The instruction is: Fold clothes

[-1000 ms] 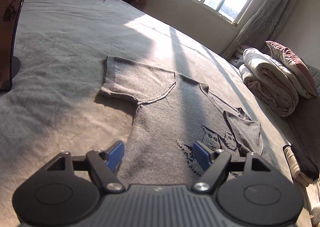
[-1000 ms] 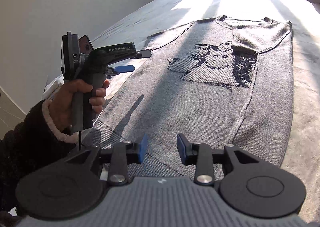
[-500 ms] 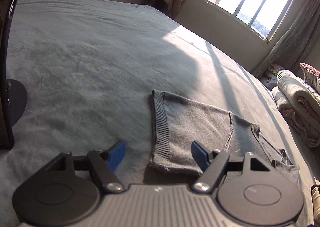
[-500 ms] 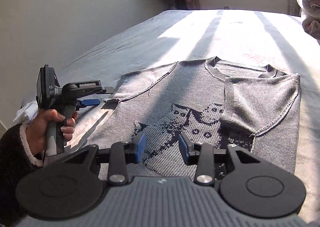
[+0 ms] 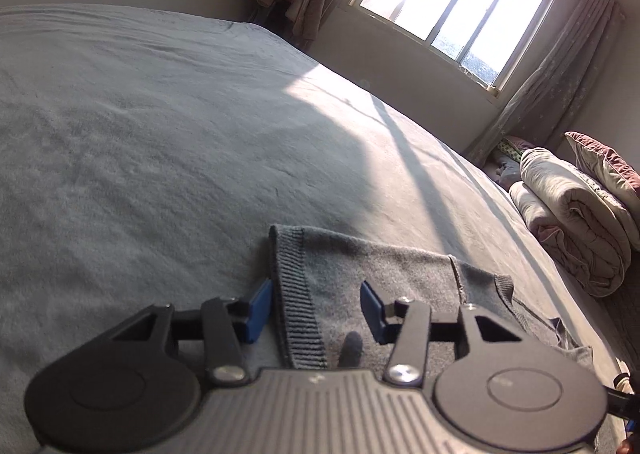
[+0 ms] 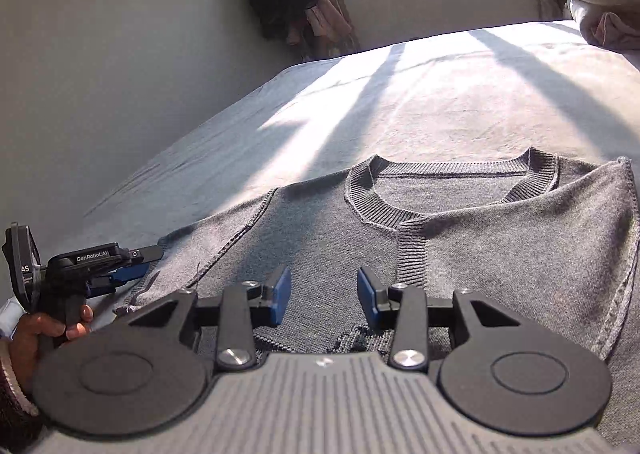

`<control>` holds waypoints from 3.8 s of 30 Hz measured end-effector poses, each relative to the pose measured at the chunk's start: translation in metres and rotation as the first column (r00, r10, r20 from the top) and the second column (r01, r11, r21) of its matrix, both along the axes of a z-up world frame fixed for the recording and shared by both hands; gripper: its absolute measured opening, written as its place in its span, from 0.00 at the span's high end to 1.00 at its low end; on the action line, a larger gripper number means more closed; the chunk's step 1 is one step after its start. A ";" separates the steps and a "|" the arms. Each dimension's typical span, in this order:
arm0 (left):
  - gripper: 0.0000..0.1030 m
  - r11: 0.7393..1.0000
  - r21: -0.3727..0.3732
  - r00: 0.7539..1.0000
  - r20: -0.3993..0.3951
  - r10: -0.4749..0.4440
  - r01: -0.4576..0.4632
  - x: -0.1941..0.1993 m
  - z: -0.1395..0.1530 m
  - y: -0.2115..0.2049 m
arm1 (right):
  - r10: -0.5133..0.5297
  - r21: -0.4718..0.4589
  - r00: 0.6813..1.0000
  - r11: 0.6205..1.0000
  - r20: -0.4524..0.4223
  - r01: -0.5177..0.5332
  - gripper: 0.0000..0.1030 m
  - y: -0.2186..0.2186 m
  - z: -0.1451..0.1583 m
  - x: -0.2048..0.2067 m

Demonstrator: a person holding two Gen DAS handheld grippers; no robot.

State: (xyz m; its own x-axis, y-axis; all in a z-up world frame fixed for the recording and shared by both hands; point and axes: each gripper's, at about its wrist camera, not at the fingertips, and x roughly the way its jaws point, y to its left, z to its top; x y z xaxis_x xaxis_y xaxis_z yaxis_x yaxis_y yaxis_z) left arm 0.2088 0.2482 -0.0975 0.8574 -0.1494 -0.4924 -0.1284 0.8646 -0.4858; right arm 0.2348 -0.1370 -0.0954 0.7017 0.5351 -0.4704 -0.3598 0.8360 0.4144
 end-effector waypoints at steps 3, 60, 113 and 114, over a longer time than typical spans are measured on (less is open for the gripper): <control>0.96 0.998 -0.067 1.000 -0.005 -0.022 0.022 0.003 -0.005 0.005 | 0.007 0.025 0.999 1.000 -0.032 -0.007 0.61 -0.001 -0.010 0.002; 0.89 0.478 0.585 0.681 -0.184 -0.708 0.655 -0.055 0.032 -0.198 | -0.046 0.010 0.994 0.999 -0.096 0.047 0.65 0.008 -0.003 0.019; 0.68 0.758 0.237 0.791 -0.095 -0.604 0.608 -0.176 0.070 -0.140 | -0.105 0.014 0.965 0.994 -0.239 0.112 0.81 -0.003 0.041 -0.103; 0.67 0.739 0.264 0.780 -0.111 -0.616 0.620 -0.187 0.068 -0.144 | -0.100 0.027 0.964 0.994 -0.247 0.110 0.81 -0.001 0.040 -0.113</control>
State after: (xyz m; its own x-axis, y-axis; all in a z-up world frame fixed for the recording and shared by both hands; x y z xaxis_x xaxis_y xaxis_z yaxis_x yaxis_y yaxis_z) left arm 0.0223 0.1041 -0.0292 0.6161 -0.5028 -0.6063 0.4753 0.8511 -0.2228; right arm 0.1221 -0.1382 -0.0558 0.6207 0.4869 -0.6145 -0.1546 0.8444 0.5129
